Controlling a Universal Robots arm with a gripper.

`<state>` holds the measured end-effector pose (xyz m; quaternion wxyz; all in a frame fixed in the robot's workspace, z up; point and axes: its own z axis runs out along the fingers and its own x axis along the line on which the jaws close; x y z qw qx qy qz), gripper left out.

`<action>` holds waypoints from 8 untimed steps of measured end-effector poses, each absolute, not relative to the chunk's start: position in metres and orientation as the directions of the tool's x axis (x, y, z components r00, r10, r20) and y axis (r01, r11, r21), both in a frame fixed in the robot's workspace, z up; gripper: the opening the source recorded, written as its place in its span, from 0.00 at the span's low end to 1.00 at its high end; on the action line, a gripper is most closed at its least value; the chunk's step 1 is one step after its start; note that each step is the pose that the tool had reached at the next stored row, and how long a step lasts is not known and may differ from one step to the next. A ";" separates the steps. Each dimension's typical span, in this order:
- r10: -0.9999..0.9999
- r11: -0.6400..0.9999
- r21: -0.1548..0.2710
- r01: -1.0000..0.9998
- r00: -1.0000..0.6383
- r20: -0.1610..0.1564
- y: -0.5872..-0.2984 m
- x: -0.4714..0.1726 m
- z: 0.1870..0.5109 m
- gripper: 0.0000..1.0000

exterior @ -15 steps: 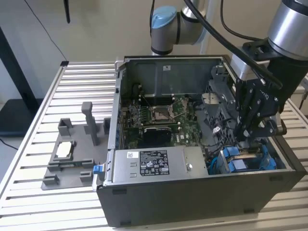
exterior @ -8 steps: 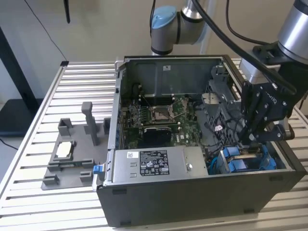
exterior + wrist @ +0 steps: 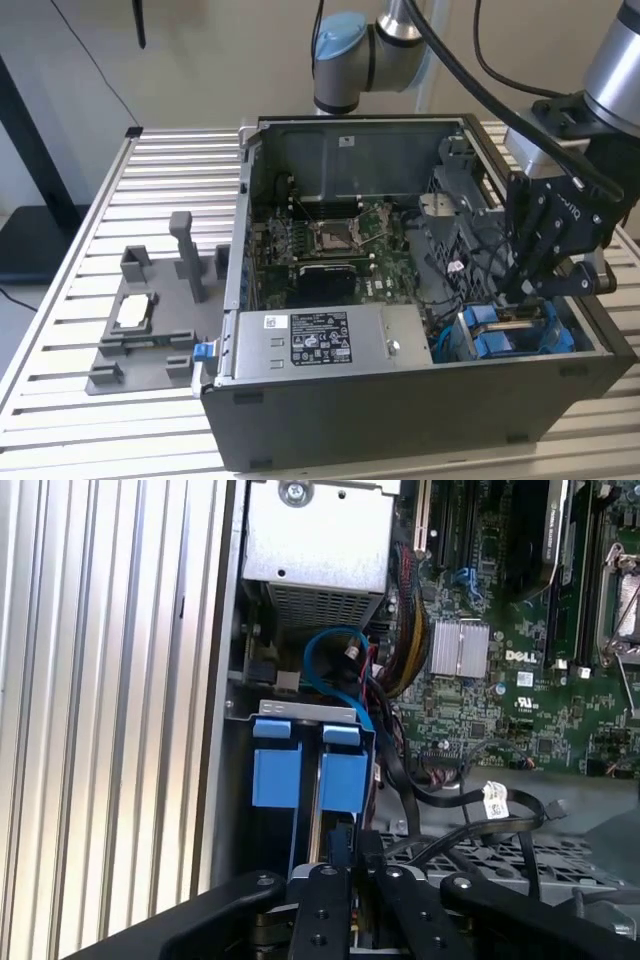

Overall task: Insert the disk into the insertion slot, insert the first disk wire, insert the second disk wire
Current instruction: 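Insert the second disk wire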

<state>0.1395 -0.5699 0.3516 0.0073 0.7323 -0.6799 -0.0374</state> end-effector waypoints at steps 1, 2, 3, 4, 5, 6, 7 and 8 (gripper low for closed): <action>-0.996 -0.075 0.062 -0.995 0.072 -0.045 -0.570 0.140 0.351 0.16; -0.997 -0.059 0.065 -0.996 0.056 -0.045 -0.570 0.141 0.347 0.16; -0.997 -0.059 0.065 -0.996 0.056 -0.045 -0.570 0.141 0.347 0.16; -0.997 -0.058 0.065 -0.996 0.056 -0.045 -0.570 0.141 0.347 0.16; -0.997 -0.058 0.065 -0.996 0.055 -0.045 -0.570 0.141 0.347 0.16; -0.997 -0.058 0.065 -0.996 0.055 -0.045 -0.570 0.141 0.346 0.16; -0.997 -0.058 0.065 -0.996 0.055 -0.045 -0.570 0.141 0.346 0.16; -0.997 -0.057 0.065 -0.996 0.055 -0.045 -0.570 0.141 0.346 0.16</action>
